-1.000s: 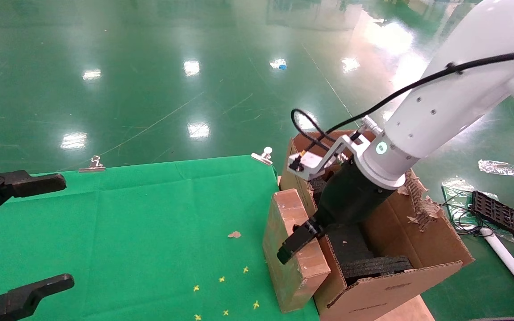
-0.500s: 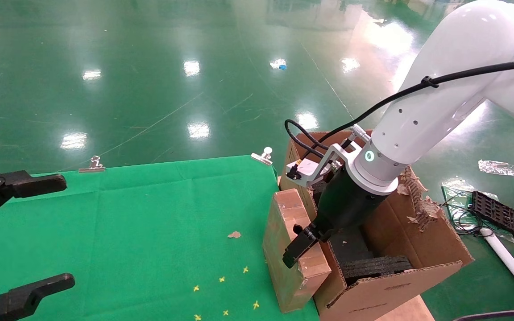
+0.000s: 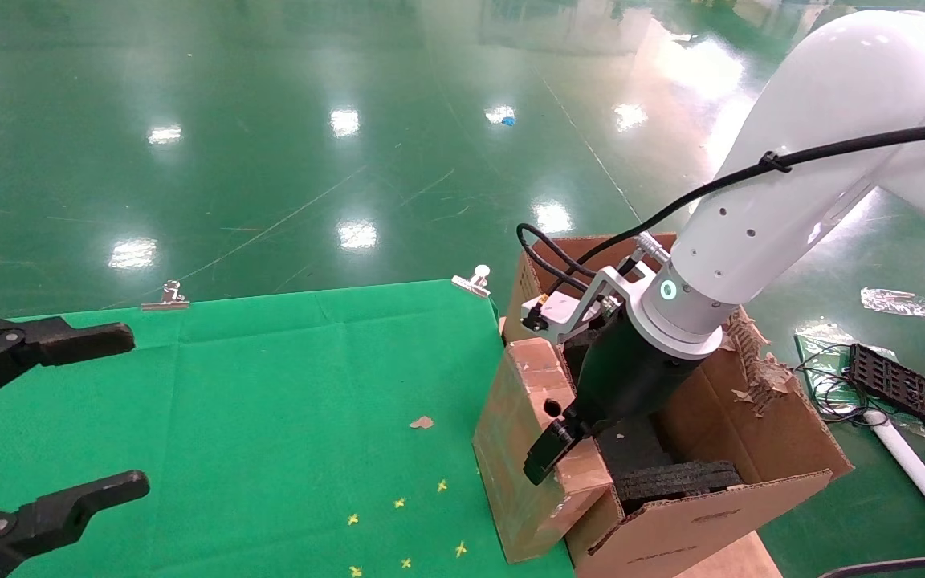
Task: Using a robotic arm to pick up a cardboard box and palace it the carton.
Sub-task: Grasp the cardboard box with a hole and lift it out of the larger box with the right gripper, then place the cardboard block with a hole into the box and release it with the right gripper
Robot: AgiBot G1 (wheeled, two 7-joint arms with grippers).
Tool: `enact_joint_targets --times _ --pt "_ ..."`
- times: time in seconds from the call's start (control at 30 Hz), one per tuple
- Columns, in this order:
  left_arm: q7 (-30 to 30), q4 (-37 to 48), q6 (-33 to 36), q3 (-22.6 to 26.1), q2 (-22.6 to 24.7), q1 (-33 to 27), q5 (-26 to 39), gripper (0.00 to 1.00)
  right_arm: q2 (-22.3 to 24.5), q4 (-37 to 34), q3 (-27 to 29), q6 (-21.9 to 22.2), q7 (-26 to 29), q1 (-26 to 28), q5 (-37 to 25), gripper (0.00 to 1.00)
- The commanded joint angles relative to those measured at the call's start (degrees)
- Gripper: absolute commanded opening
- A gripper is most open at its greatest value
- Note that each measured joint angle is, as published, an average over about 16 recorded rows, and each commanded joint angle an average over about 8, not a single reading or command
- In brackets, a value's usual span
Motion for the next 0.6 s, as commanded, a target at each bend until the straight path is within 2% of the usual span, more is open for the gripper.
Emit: enact_joint_targets --times 0.03,0.37,0.6 --pt "0.00 0.00 0.00 0.01 0.00 0.00 -0.01 0.00 0.07 0.16 -0.10 0.12 0.22 -0.07 -0.20 0.00" --pt "0.02 0.00 -0.02 0.04 -0.02 -0.01 -0.03 0.00 0.70 -0.02 0.54 1.45 -0.58 0.11 -0.04 0.00" --pt "0.04 0.00 -0.03 0.07 -0.03 -0.02 -0.05 0.00 5.40 0.75 5.63 7.57 -6.11 4.75 1.42 0.00"
